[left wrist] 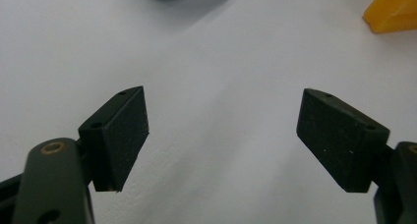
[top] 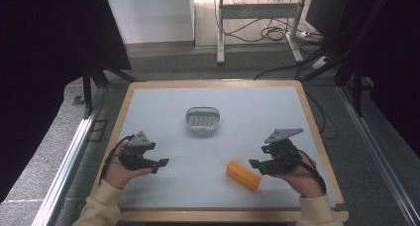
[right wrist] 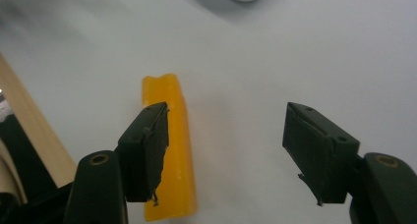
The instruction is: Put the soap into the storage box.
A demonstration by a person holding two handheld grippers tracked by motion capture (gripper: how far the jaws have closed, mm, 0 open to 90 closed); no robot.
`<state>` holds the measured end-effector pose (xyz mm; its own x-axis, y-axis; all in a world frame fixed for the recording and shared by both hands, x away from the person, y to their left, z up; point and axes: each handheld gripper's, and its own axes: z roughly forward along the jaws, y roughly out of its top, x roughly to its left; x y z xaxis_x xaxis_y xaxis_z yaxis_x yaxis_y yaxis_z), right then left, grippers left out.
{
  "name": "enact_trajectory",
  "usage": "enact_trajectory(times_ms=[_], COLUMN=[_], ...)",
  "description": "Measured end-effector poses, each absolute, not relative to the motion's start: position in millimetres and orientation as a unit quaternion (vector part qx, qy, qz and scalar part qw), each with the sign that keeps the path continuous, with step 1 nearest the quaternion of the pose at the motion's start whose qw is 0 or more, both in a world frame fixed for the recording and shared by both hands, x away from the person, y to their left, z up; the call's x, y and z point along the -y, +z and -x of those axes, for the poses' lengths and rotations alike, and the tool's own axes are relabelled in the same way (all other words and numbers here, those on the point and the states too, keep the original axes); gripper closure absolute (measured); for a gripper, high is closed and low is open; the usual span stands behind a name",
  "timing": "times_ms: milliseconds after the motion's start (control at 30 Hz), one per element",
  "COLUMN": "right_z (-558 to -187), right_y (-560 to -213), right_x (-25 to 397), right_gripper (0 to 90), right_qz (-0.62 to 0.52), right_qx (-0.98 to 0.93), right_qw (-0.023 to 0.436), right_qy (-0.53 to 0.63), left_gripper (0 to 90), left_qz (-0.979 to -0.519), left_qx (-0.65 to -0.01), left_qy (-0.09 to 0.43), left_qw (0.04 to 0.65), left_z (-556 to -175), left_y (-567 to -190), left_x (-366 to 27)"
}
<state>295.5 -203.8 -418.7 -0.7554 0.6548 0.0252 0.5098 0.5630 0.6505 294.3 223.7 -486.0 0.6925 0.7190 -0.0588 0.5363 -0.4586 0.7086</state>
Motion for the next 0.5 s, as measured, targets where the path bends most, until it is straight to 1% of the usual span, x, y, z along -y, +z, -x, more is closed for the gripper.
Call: enact_trajectory(times_ms=[333,500], right_z=[-292.7,-293.0], right_y=[-422.4,-427.7], right_x=[186.6,179.1], right_gripper=[34.2,36.2], right_qz=[-0.312,-0.315], right_qx=[-0.893,-0.899], right_qw=[0.094,0.086], right_qy=[0.310,0.293], left_gripper=[19.7,19.7], left_qz=[-0.848,-0.849], left_qx=[-0.371,-0.370], left_qy=[0.127,0.131], left_qw=[0.357,0.354], left_z=[-295.2,-294.8], left_y=[-488.2,-488.5], left_x=[-223.6,-222.6])
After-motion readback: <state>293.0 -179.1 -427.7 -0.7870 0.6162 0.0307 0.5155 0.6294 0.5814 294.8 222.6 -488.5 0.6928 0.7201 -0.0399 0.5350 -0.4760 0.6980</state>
